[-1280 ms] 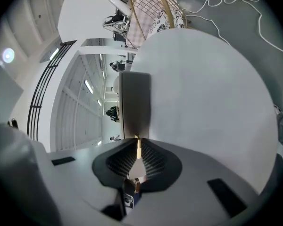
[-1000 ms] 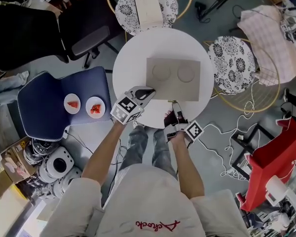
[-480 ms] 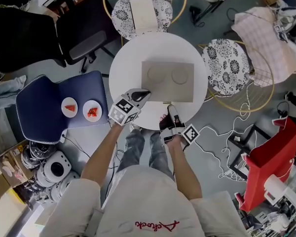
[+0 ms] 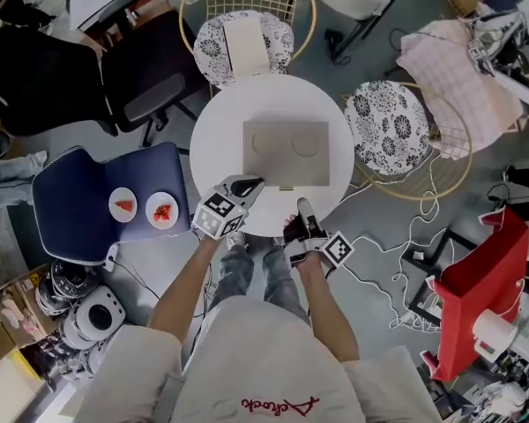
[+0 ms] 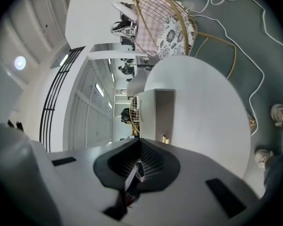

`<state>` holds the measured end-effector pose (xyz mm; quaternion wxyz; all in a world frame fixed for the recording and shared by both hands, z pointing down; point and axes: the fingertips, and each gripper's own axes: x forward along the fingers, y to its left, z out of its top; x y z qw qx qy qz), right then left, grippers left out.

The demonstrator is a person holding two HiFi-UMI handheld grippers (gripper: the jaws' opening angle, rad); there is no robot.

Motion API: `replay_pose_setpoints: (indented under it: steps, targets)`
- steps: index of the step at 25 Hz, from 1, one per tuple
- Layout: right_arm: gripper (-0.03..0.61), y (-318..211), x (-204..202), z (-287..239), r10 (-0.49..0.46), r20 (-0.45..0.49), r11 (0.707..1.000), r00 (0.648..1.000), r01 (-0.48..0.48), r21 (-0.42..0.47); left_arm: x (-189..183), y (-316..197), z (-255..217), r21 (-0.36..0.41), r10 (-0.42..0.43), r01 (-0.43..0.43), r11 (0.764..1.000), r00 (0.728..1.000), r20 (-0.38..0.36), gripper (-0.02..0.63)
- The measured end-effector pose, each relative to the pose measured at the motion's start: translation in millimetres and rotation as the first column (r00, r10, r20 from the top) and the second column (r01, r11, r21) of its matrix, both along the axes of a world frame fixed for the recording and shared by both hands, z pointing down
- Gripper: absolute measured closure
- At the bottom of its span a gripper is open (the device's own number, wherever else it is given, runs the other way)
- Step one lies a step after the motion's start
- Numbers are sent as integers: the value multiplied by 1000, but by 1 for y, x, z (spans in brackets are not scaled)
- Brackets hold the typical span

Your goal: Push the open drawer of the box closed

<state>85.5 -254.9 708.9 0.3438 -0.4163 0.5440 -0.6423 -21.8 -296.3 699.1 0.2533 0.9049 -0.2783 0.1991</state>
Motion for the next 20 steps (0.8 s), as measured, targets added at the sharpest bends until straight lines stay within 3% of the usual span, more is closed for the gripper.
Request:
replay_pose_setpoints:
  steps: [3,4,6,11,14,16,17,18,20]
  targets:
    - [561,2,1,-19,-107,-153,993,982,113,31,1,8,-13,15,-18,18,1000,1000,7,601]
    - [563,1,1,-28,-153,-235,985,960,169,46,1,9,-19,23,-27,27,999,1000,10,601]
    - [561,-2,2,-46,-228,-427,957,875,281,66,0,13,-33,42,-47,46,998,999,10,602]
    - [563,-5,4,-97,-247,-800,857,546,509,83,0,26,-68,99,-86,84,991,996,17,602]
    - [561,-1,1,-124,-157,-942,784,296,618,63,2,33,-85,139,-103,98,985,994,28,601]
    - [563,6,-1,-135,-71,-992,738,107,674,20,5,40,-96,159,-122,116,980,992,25,601]
    - [563,10,-2,-138,-32,-999,719,34,695,0,6,44,-102,170,-132,127,977,991,21,601]
    - [562,13,-3,-142,-3,-1000,704,-9,710,-9,8,47,-108,184,-142,137,973,990,14,601]
    - [563,15,-3,-148,23,-1000,688,-17,726,3,11,50,-123,229,-164,161,960,986,-4,603]
